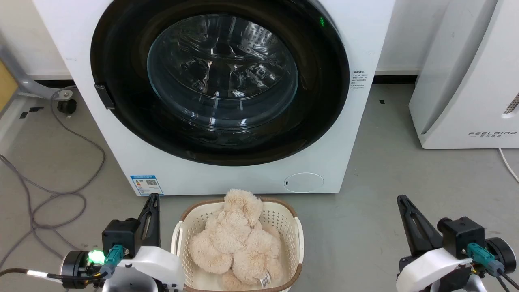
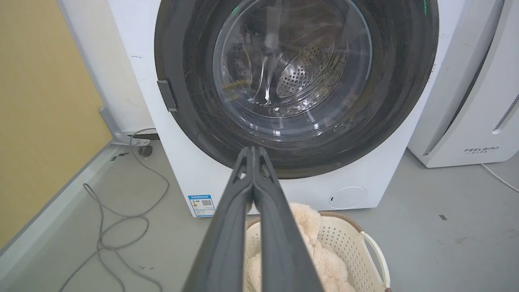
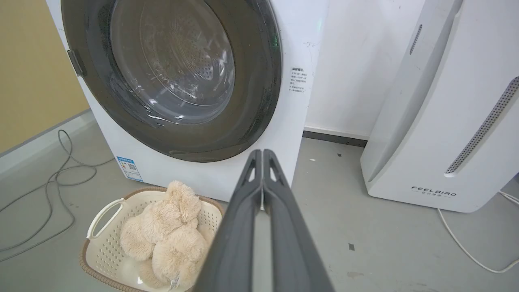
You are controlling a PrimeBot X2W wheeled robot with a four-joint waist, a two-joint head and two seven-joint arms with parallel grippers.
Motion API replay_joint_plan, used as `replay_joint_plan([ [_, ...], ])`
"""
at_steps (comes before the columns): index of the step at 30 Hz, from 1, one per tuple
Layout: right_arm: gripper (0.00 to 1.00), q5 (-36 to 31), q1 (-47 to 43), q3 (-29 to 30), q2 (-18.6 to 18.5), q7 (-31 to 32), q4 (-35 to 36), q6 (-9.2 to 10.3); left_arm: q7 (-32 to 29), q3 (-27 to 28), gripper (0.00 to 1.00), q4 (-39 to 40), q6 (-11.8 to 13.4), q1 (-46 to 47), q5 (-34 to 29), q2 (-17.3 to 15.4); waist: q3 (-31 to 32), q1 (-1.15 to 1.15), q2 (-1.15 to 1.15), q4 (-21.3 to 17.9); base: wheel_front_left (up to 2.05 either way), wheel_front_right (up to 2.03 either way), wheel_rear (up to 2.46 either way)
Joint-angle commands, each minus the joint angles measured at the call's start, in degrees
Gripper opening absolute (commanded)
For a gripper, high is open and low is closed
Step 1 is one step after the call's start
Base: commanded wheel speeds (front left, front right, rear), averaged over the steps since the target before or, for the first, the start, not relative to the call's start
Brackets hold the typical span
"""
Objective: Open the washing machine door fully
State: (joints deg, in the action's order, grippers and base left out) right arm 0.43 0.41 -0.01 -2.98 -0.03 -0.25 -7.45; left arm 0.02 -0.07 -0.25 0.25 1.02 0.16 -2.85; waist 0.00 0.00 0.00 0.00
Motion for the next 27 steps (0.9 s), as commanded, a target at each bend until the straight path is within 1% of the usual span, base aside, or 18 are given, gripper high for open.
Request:
replay_joint_plan([
  [1, 0.0, -0.43, -0.41, 0.01, 0.11, 0.03, 0.25, -0.03, -0.02, 0.07, 0.0, 0.25, -0.25, -1.02, -0.16, -0.03, 0.0, 0.0, 0.0, 0.0, 0.0, 0.0, 0.0],
  [13, 0.0, -0.43, -0.41, 0.01, 0.11, 0.03, 0.25, -0.03, -0.02, 0.07, 0.0, 0.25, -0.25, -1.02, -0.16, -0.03, 0.0, 0.0, 0.0, 0.0, 0.0, 0.0, 0.0],
  [14, 1.0, 0.01, 0.0, 0.0, 0.0, 0.0, 0.0, 0.0, 0.0, 0.0, 1.0, -0.01, 0.0, 0.0, 0.0, 0.0, 0.0, 0.0, 0.0, 0.0, 0.0, 0.0, 0.0],
  [27, 1.0, 1.27, -0.02, -0.12, 0.01, -1.25, -1.36, 0.0, 1.33, -1.05, 1.0, -1.23, 0.14, 0.38, 1.03, 0.0, 0.05, 0.0, 0.0, -0.08, 0.0, 0.0, 0.0],
])
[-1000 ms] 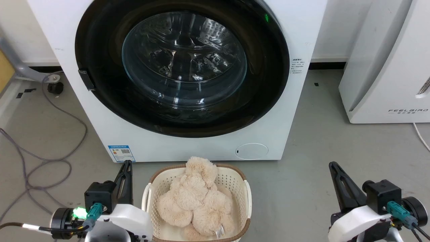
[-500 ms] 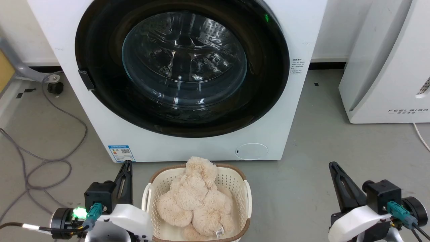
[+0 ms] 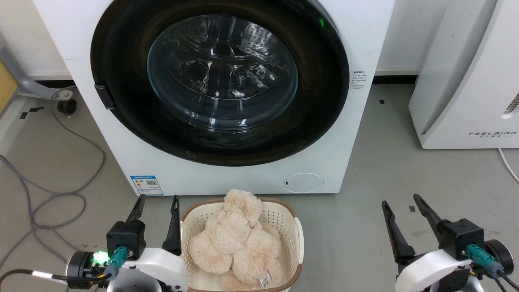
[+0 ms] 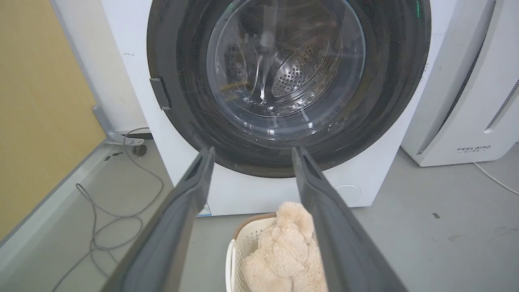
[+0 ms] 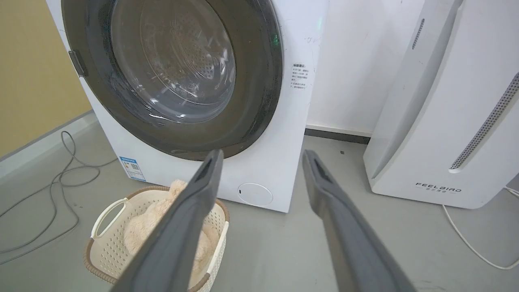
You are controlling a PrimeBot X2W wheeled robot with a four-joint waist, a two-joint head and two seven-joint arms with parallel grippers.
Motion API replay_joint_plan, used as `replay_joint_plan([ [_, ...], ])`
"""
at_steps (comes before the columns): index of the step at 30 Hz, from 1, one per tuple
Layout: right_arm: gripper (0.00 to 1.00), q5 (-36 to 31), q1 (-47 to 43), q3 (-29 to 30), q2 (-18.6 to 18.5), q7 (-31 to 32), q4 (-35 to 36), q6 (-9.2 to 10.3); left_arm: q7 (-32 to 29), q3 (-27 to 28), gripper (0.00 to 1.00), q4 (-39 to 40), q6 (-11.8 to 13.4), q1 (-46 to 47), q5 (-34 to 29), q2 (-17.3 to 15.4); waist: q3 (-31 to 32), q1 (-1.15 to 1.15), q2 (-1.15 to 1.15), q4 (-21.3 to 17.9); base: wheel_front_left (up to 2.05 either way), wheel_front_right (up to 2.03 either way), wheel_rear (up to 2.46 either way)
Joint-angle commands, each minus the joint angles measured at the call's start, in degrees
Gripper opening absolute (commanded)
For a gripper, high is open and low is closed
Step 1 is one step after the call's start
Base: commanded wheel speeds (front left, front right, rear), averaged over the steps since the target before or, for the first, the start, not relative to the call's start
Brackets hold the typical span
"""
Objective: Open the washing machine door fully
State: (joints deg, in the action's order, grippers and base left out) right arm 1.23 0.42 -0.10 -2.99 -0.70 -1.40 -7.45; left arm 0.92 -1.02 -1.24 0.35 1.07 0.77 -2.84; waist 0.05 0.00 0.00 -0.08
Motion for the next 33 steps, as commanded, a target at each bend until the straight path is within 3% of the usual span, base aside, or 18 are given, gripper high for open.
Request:
replay_joint_plan([
  [1, 1.0, 0.62, -0.02, -0.03, 0.02, -0.7, -0.33, 0.0, 0.55, -0.19, 1.0, -0.34, 0.05, 0.36, 0.49, -0.01, 0.01, 0.0, 0.0, 0.0, 0.0, 0.0, 0.0],
  [2, 0.69, 0.73, 0.0, -0.05, 0.02, -0.83, -0.45, 0.0, 0.67, -0.27, 1.0, -0.43, 0.06, 0.38, 0.57, -0.01, 0.01, 0.0, 0.0, -0.01, 0.0, 0.0, 0.0],
  [3, 0.0, 0.87, 0.02, -0.08, 0.02, -0.94, -0.59, 0.0, 0.79, -0.36, 1.0, -0.53, 0.06, 0.41, 0.65, -0.01, 0.0, 0.0, 0.0, -0.01, 0.0, 0.0, 0.0],
  [17, 0.0, 5.82, 0.65, -0.49, 0.03, -2.69, -1.38, -0.01, 2.47, -1.32, 1.0, -1.59, 0.31, 0.77, 2.27, -0.02, -0.04, 0.0, 0.0, -0.05, 0.0, 0.0, 0.0],
  [33, 0.0, 28.08, 3.72, -0.54, 0.05, -4.12, -2.34, -0.01, 4.38, -2.14, 1.0, -1.8, 0.14, 1.6, 4.28, -0.02, -1.01, 0.0, 0.0, 0.36, 0.0, 0.0, 0.0],
])
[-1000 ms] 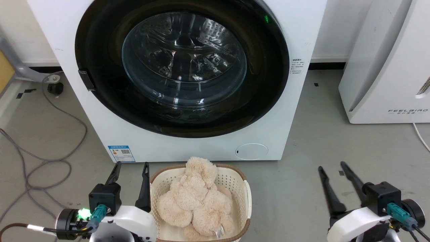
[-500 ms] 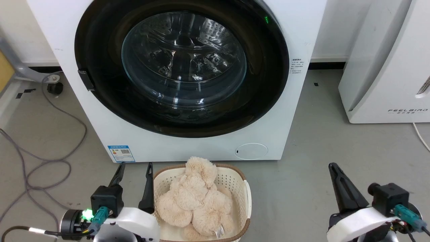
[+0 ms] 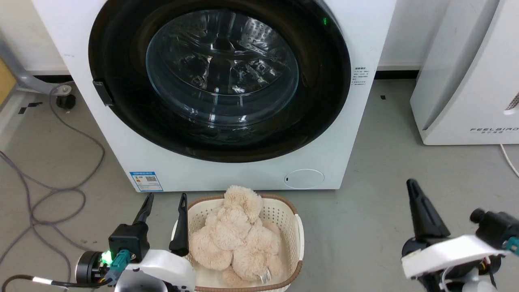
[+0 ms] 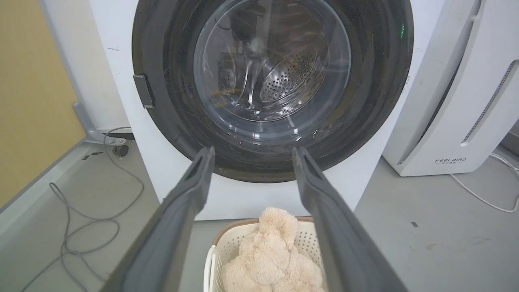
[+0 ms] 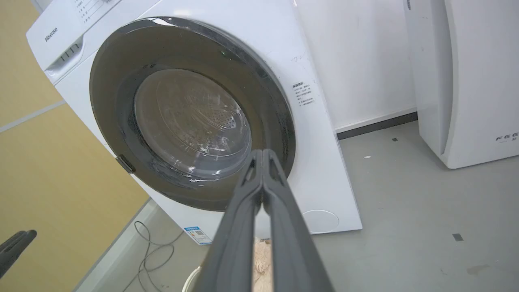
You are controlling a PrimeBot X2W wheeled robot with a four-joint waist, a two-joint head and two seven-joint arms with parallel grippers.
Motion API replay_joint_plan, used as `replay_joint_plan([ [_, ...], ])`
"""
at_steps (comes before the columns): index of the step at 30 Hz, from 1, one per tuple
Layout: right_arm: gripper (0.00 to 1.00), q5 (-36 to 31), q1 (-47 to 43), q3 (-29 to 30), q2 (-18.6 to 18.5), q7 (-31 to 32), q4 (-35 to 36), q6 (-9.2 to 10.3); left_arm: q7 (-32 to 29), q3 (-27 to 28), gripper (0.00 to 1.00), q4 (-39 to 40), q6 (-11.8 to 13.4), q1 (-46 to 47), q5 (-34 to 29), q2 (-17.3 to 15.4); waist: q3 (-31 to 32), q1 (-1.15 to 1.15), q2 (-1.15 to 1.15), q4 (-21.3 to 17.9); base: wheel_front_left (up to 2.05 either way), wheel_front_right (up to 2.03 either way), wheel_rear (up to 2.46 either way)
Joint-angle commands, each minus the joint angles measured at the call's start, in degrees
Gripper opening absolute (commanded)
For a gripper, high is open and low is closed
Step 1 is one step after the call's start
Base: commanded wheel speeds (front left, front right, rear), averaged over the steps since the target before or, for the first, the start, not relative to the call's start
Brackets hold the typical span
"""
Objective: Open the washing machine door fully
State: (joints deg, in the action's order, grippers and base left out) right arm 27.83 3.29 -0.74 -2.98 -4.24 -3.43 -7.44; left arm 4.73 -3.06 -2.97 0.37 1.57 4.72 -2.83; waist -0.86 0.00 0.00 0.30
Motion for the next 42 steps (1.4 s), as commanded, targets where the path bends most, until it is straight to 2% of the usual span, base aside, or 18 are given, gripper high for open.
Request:
replay_joint_plan([
  [1, 0.0, 2.68, 1.4, 0.33, 0.04, -0.57, -0.59, -0.02, 0.69, -0.01, 1.0, -0.03, 0.11, 1.17, 0.41, -0.03, -0.23, 0.0, 0.0, -0.03, 0.0, 0.0, 0.0],
  [12, 0.0, 14.63, 9.75, 2.72, -0.79, 0.75, -5.43, -0.03, 1.89, 0.32, 1.0, 0.06, -0.01, 2.54, 1.33, -0.03, -2.24, 0.0, 0.0, 0.03, 0.0, 0.0, 0.0],
  [22, 0.0, 22.94, 22.28, 2.5, -4.37, 2.14, -13.92, -0.03, 3.08, -0.17, 1.0, 0.45, -0.07, 4.32, 2.37, -0.04, -5.07, 0.0, 0.0, 0.52, 0.0, 0.0, 0.0],
  [34, 0.0, 31.47, 43.58, -0.5, -8.59, 5.29, -27.32, -0.03, 4.64, -1.14, 1.0, 1.9, -0.49, 8.19, 3.29, -0.04, -11.15, 0.0, 0.0, 1.42, 0.0, 0.0, 0.0],
  [42, 0.0, 34.8, 57.6, -4.79, -10.4, 10.81, -36.8, -0.03, 5.6, -2.18, 1.0, 3.09, -0.37, 10.59, 4.06, -0.04, -15.12, 0.0, 0.0, 2.33, 0.0, 0.0, 0.0],
])
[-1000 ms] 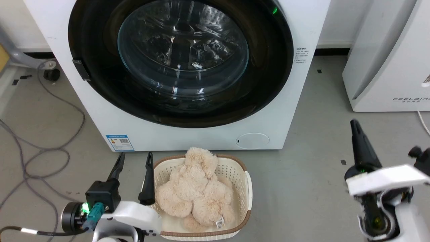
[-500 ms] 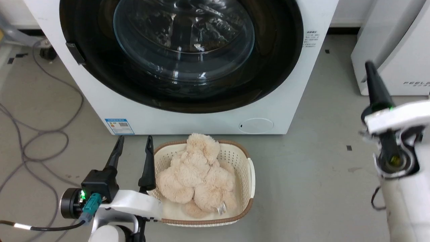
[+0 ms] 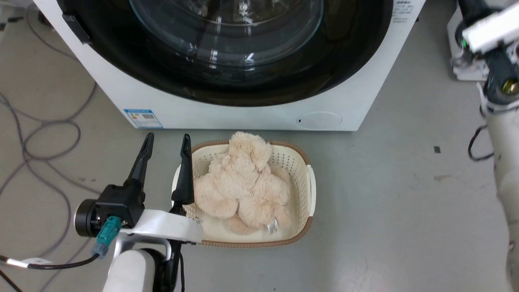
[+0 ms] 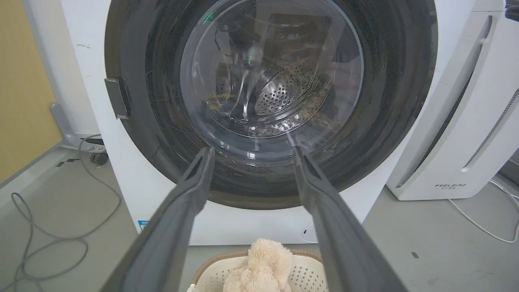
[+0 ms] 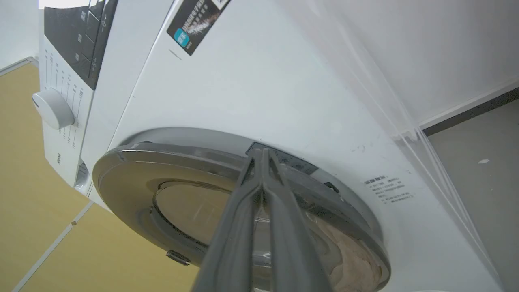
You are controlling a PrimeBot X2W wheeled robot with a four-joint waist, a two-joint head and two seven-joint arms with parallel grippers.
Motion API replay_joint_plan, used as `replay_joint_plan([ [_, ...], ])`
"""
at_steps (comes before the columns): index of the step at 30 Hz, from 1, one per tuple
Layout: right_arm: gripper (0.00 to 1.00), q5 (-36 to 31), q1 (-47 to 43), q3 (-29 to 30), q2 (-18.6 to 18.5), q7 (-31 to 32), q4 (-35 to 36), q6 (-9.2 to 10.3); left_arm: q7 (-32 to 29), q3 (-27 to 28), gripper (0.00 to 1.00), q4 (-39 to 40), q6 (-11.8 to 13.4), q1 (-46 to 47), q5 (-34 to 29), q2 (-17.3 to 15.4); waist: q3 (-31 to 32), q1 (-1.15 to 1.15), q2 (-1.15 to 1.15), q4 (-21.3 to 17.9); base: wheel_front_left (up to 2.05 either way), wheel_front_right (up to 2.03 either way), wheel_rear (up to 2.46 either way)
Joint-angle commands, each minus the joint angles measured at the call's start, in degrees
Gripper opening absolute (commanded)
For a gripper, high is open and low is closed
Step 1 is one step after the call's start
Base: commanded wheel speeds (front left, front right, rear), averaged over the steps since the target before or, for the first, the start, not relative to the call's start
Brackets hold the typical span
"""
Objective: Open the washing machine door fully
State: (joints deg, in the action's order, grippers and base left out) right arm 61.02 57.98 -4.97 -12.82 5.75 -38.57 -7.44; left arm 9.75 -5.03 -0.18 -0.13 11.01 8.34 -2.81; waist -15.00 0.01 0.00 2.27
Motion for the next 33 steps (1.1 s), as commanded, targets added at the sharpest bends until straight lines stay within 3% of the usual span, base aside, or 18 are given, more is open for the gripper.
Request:
replay_joint_plan([
  [1, 0.0, 1.86, 4.62, -1.23, -0.83, 1.73, -2.9, -0.03, 0.7, -0.26, 1.0, 0.39, 0.11, 1.45, 0.56, -0.06, -1.42, -0.01, 0.0, 0.46, 0.0, 0.0, 0.0],
  [19, 0.0, 4.58, 28.99, -14.38, -1.68, 19.6, -21.03, -0.04, 2.85, -1.91, 1.0, 2.1, 0.26, 5.61, 2.75, -0.07, -8.06, -0.01, 0.0, 1.86, 0.0, 0.0, 0.0],
  [33, 0.0, 11.2, 39.35, -20.4, -1.12, 32.29, -29.56, -0.04, 4.53, -3.49, 1.0, 1.5, 0.61, 8.07, 4.56, -0.07, -11.08, -0.01, 0.0, 2.72, 0.0, 0.0, 0.0],
])
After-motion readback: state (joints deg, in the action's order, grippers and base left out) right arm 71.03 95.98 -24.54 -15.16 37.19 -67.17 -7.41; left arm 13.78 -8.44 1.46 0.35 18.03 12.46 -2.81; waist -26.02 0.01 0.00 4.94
